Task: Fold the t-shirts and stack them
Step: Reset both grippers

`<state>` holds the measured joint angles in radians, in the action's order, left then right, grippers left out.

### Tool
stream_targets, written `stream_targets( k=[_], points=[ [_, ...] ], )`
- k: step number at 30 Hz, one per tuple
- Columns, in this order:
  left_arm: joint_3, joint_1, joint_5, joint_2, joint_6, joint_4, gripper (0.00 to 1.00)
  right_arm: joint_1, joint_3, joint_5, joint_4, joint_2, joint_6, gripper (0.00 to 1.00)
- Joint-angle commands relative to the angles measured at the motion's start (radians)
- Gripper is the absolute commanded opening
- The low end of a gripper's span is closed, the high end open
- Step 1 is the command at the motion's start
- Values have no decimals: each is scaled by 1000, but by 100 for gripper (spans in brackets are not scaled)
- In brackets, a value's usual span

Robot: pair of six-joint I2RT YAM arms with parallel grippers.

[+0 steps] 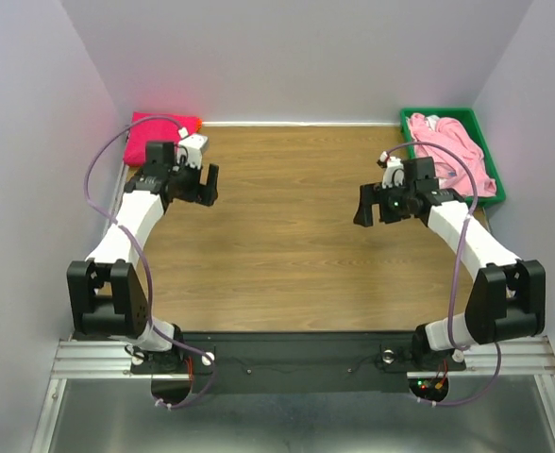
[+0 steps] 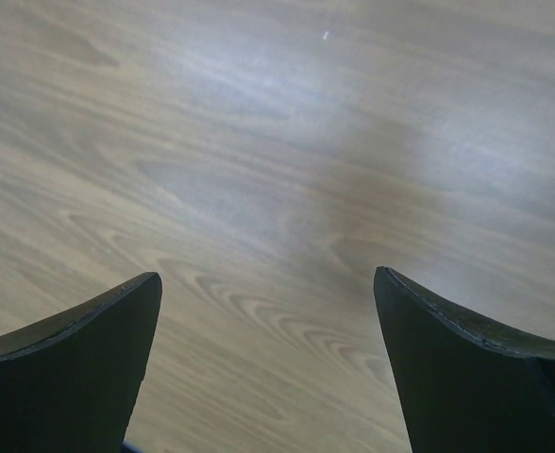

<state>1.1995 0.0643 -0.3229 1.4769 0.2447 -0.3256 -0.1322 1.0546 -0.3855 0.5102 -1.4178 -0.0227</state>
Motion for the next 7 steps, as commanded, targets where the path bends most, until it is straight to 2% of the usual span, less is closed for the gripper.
stream_targets(
  k=[1, 7],
  points=[
    [-128, 6, -27, -135, -7, 94, 99, -4, -37, -70, -15, 17, -19, 100],
    [-267, 8, 24, -239, -18, 151, 99, -4, -53, -87, -16, 31, -22, 100]
  ],
)
